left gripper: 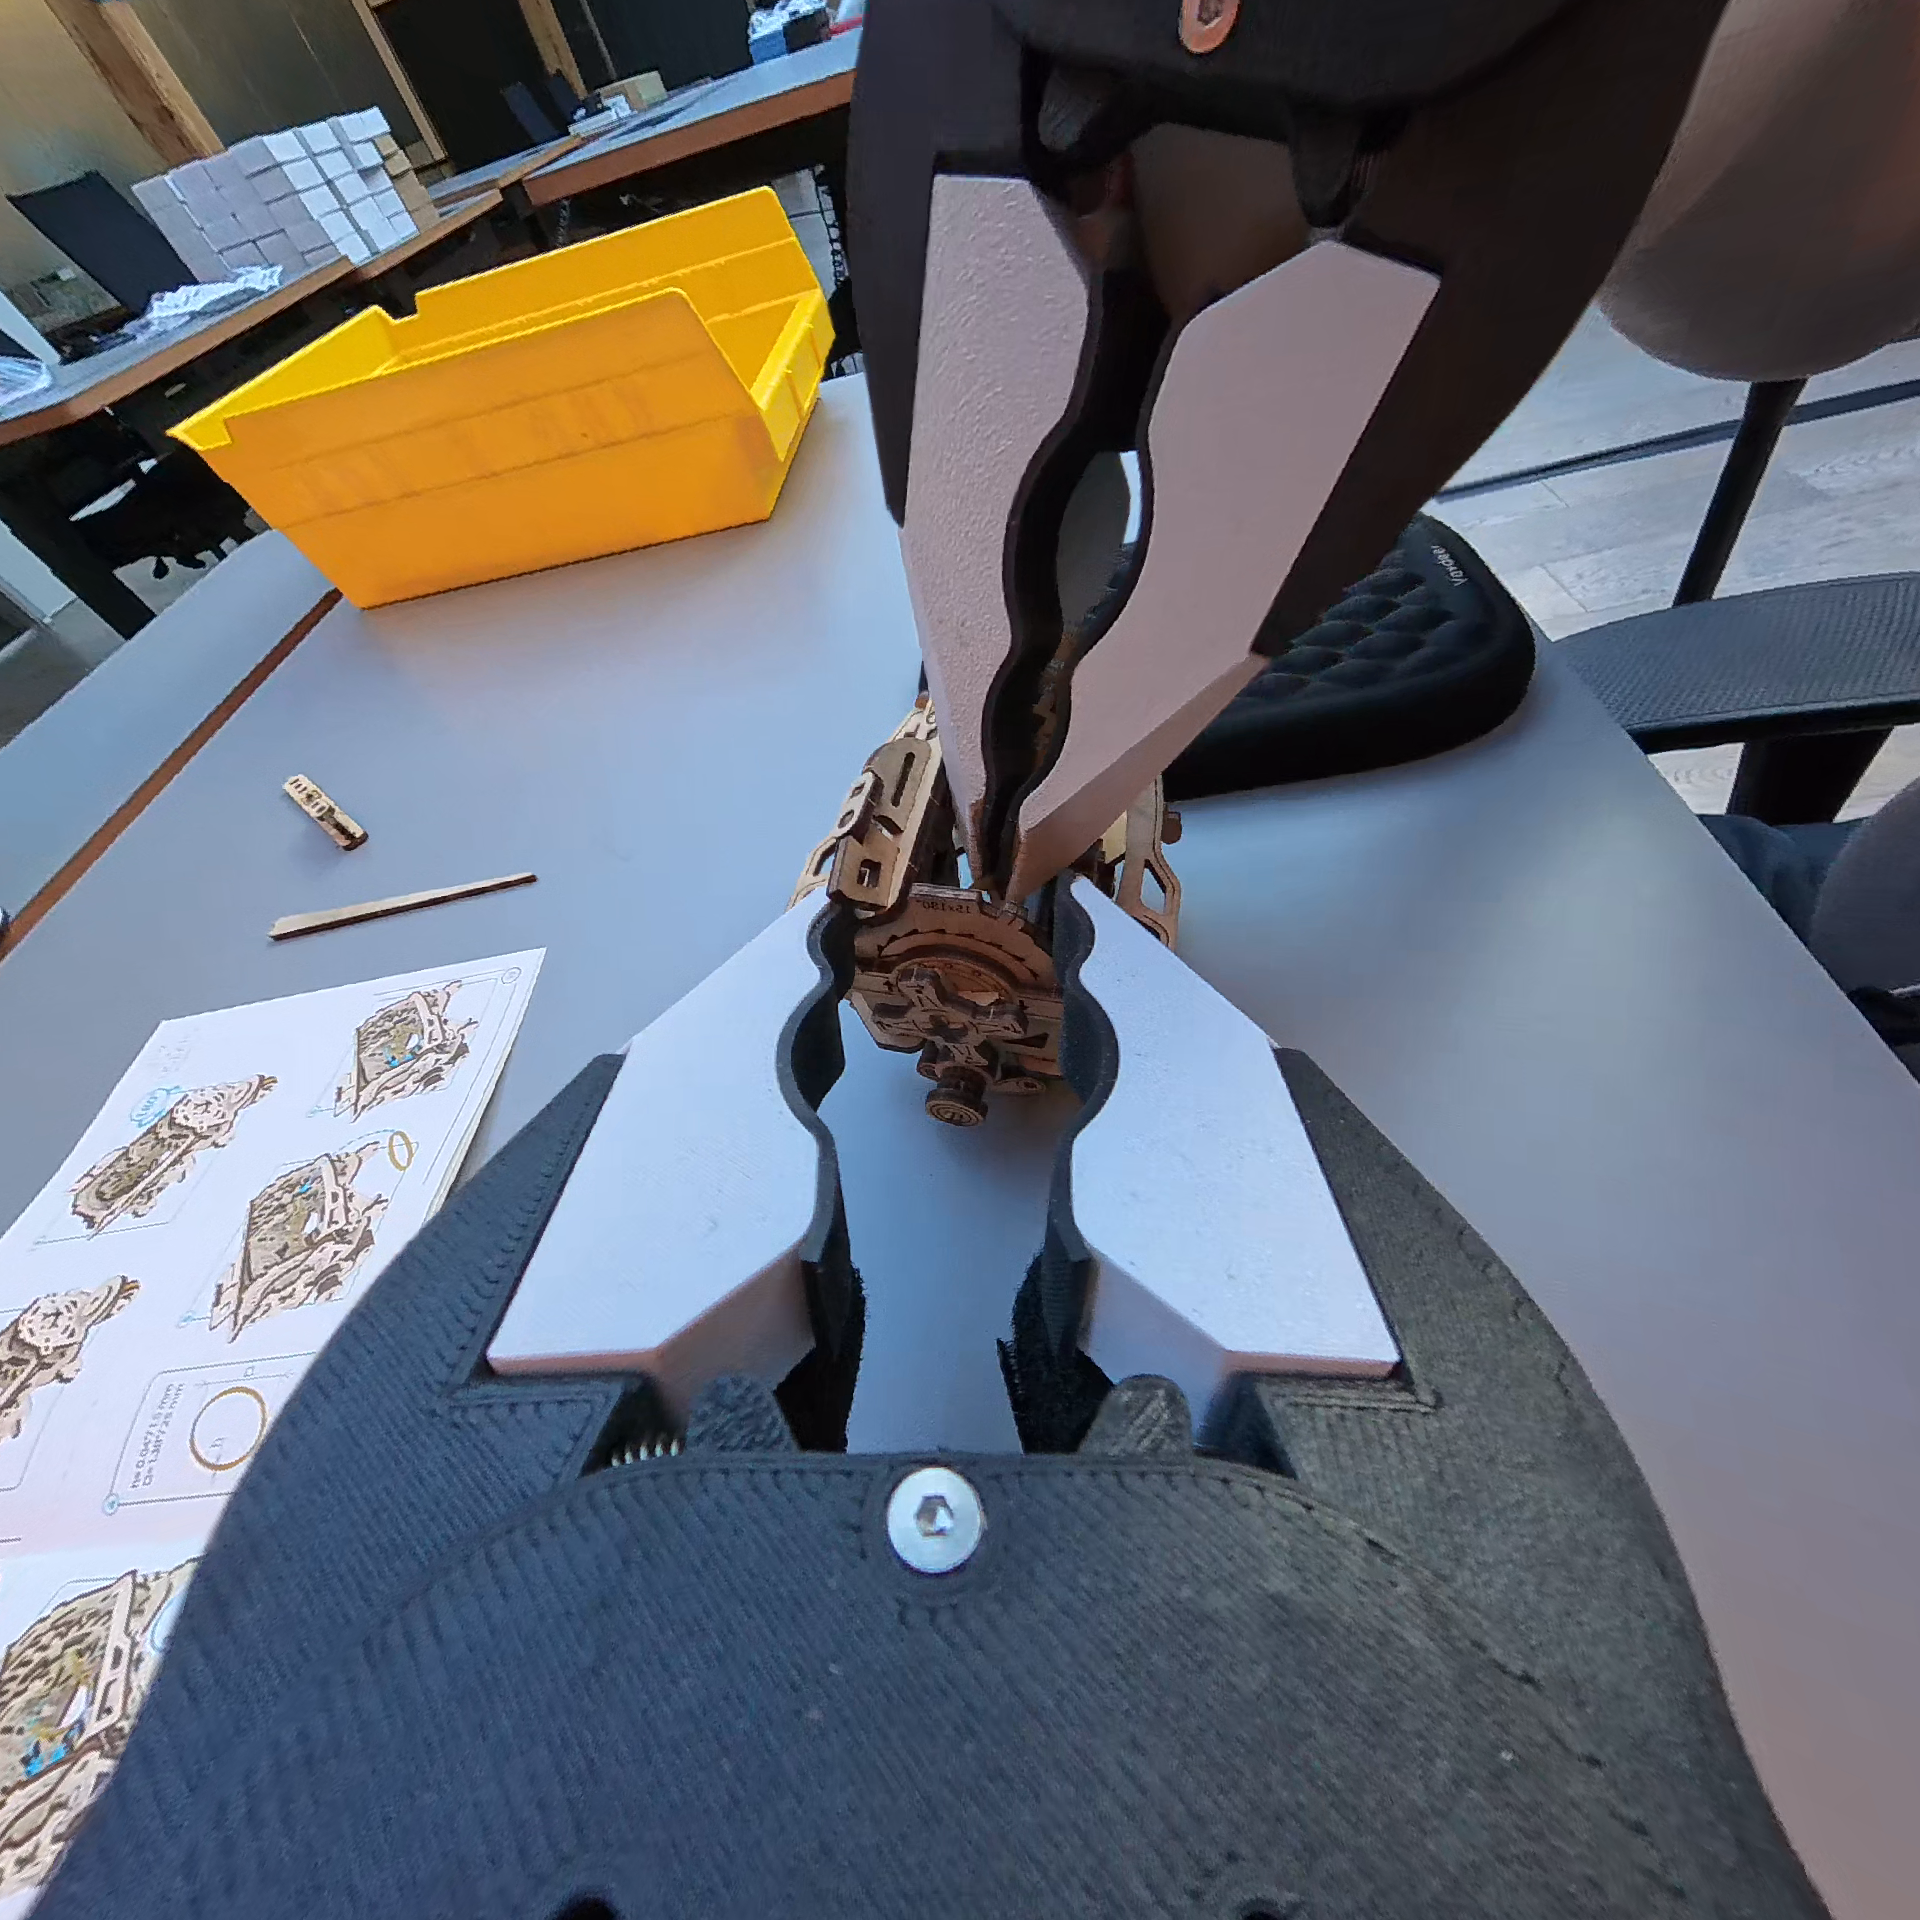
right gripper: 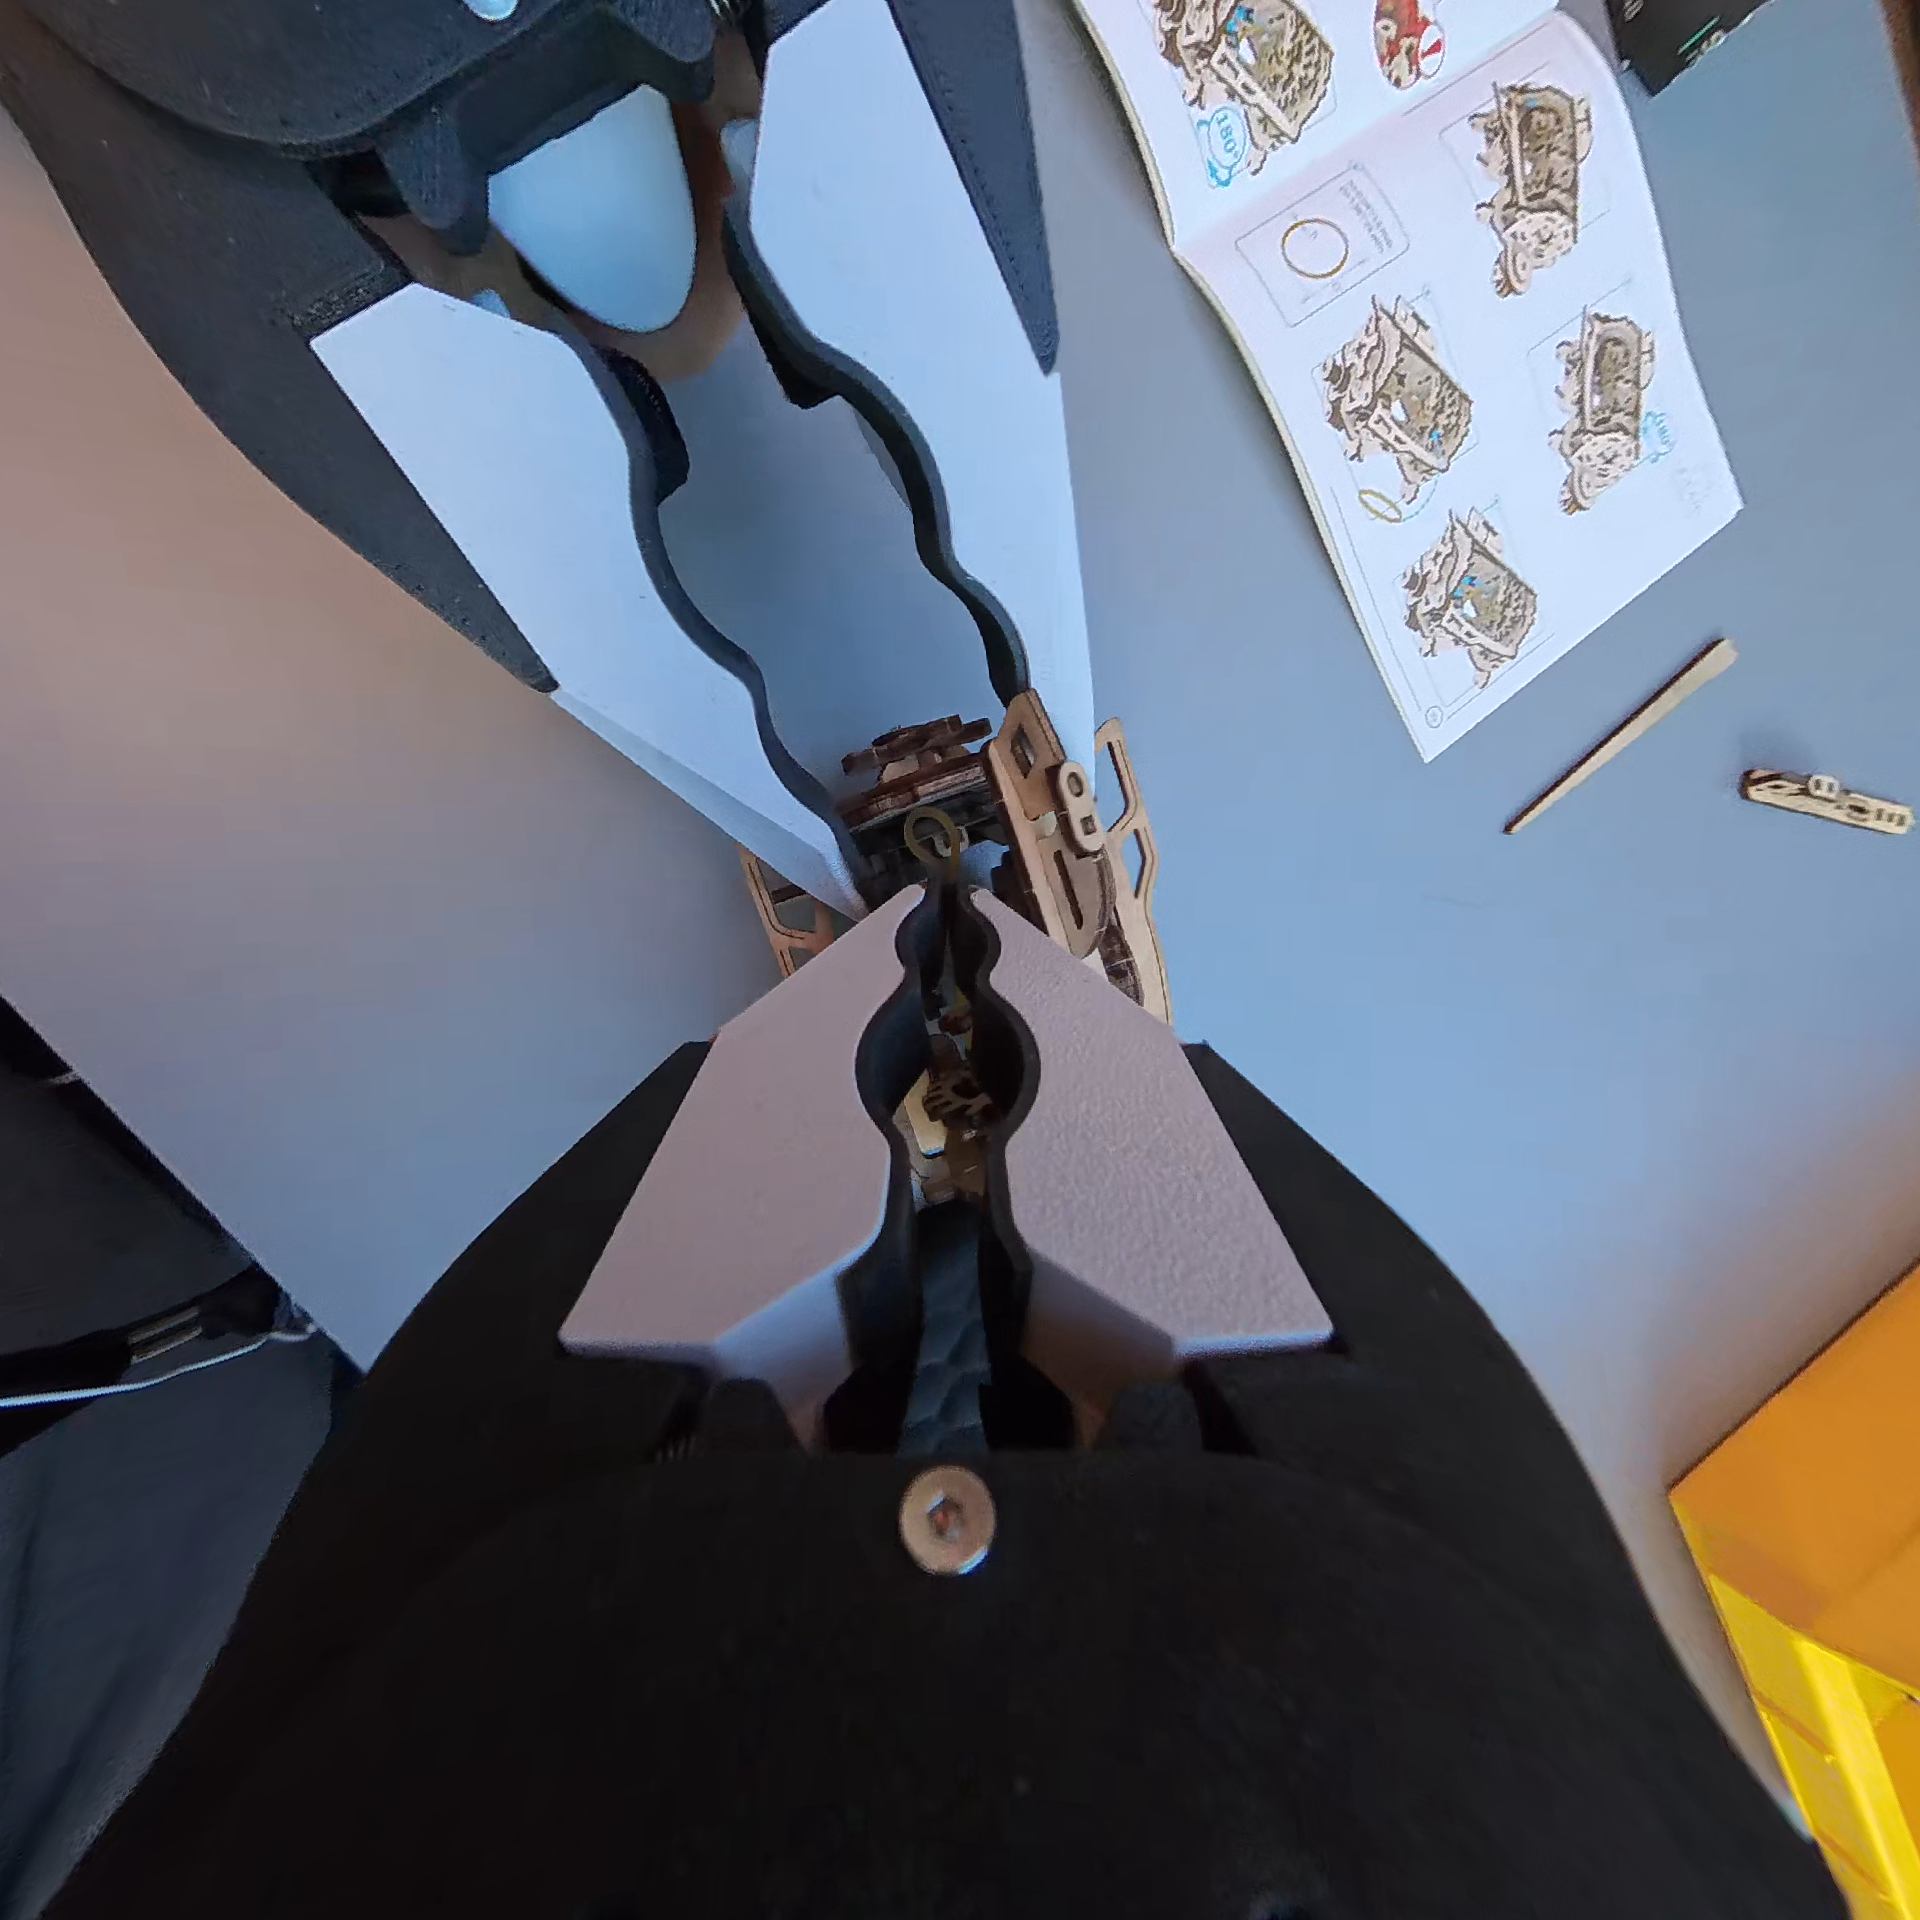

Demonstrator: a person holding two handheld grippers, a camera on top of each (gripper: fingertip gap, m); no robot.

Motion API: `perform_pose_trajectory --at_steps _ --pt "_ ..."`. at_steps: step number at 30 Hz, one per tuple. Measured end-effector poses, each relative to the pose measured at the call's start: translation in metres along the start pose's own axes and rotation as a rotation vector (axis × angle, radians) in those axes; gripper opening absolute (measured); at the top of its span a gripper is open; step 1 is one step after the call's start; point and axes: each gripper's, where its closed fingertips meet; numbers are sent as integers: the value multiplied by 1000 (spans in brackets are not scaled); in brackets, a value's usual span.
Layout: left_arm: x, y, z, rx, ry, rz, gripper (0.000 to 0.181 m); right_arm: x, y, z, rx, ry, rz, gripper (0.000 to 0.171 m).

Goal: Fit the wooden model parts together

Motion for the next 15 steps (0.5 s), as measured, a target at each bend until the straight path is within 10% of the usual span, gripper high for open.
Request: perform_pose_trajectory --at_steps 1,15 --pt "0 0 0 1 0 -1 36 0 -1 -1 -13 -8 25 0" --pt "-1 0 0 -7 1 0 36 2 -6 -3 -15 -71 196 0"
Point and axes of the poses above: each gripper's, where its closed fingertips meet, x back along the fingers, z out of its top, y = z × x across the jaws, and after that the axes turned 12 degrees about z, right-handed
